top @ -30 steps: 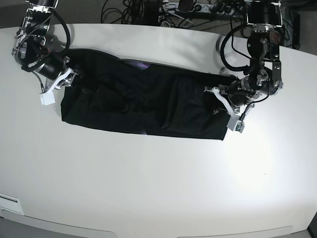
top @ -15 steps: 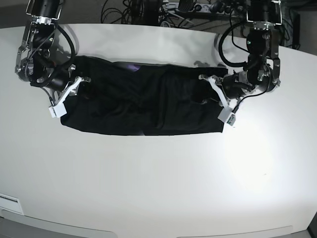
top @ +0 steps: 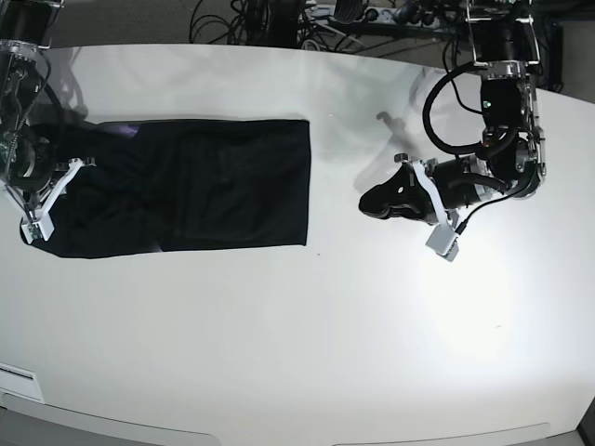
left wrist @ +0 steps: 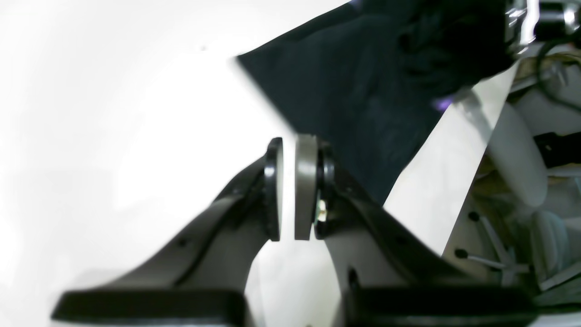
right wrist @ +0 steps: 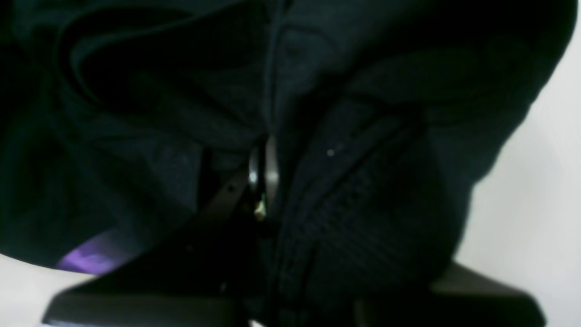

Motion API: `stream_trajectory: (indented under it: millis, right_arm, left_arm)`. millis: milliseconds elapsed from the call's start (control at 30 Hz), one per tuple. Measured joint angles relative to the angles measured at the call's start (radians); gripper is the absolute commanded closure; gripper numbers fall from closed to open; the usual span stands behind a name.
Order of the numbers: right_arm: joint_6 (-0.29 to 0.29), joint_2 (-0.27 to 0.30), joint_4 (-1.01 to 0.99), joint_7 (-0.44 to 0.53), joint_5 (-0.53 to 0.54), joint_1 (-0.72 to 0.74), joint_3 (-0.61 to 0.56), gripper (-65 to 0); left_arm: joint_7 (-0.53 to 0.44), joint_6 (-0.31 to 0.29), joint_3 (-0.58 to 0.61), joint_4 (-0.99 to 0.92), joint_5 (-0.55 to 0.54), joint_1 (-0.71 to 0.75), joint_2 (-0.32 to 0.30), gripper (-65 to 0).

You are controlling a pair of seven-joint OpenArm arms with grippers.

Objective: Fold the T-shirt properly

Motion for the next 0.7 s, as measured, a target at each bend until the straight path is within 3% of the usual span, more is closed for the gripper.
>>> stream_trajectory:
  millis: [100, 233, 300, 533, 700]
  right_arm:
    - [-0.032, 0.033, 0.072, 0.001, 0.011, 0.000, 0.000, 0.0]
    - [-0.047, 0.023, 0.162, 0.010, 0.155, 0.000, 0.000, 0.0]
    - [-0.043, 0.001, 0.187, 0.018, 0.178, 0.001, 0.000, 0.0]
    - [-0.030, -0.174, 0.206, 0.027, 0.234, 0.000, 0.002, 0.0]
    - [0.024, -0.333, 0.206, 0.024, 0.304, 0.000, 0.005, 0.0]
  left_arm:
    - [-0.001, 0.000, 0.000, 0.000, 0.000, 0.001, -0.003, -7.1]
    - [0.000, 0.000, 0.000, 0.000, 0.000, 0.002, 0.000, -7.1]
    - [-0.001, 0.000, 0.000, 0.000, 0.000, 0.002, 0.000, -7.1]
    - [-0.005, 0.000, 0.000, 0.000, 0.006, 0.042, 0.000, -7.1]
    - [-0.029, 0.000, 0.000, 0.000, 0.016, 0.070, 0.000, -7.1]
